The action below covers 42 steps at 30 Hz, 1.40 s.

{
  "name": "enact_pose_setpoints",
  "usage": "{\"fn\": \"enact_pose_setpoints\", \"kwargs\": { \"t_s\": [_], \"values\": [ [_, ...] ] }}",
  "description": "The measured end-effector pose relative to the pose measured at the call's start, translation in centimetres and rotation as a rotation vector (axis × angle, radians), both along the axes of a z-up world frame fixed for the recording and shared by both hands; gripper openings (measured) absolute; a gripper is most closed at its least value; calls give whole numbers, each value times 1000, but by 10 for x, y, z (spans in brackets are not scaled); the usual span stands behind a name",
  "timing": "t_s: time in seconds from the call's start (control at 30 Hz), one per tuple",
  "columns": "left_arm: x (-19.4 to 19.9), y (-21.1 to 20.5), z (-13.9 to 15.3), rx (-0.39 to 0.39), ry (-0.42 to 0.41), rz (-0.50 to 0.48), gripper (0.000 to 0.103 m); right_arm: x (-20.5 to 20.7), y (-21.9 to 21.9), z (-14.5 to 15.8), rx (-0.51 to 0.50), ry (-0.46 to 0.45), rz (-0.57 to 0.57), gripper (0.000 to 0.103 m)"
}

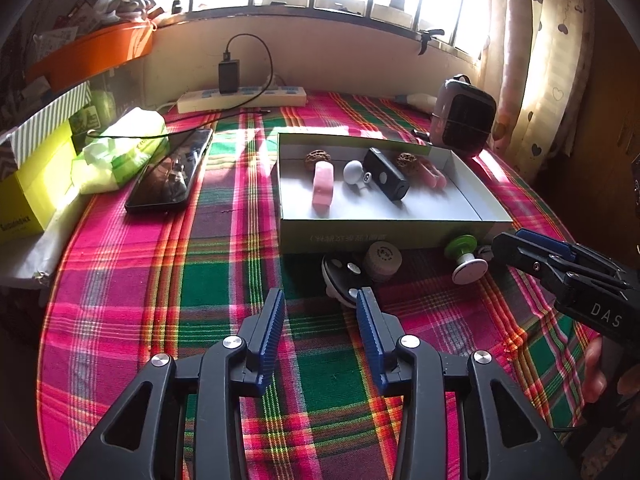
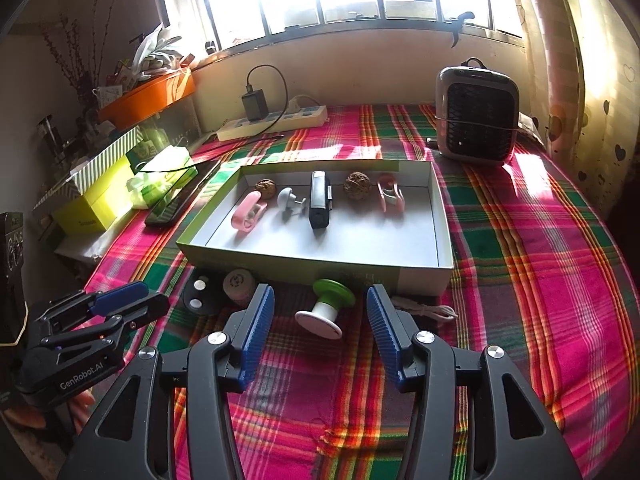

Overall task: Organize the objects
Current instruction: 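Withdraw both open tools from the box toward the remaining items, then move the left tool to the black dotted disc while the right tool reaches the green spool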

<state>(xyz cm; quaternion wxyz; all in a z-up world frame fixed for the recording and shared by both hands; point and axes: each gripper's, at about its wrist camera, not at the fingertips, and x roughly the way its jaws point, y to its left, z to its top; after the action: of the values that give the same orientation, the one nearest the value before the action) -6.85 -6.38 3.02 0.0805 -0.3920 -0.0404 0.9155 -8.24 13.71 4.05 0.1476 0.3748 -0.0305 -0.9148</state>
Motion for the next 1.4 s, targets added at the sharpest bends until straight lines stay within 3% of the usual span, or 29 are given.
{"fn": "enact_pose_setpoints", "kwargs": {
  "t_s": [0.6,1.4],
  "values": [
    [-25,5,-25,109,-106,-32,41,0,21,-22,13,-61,-39,50],
    [-46,9,-27,111,-102,-31,41,-34,-18,-36,38,-119,28,51]
  ]
}}
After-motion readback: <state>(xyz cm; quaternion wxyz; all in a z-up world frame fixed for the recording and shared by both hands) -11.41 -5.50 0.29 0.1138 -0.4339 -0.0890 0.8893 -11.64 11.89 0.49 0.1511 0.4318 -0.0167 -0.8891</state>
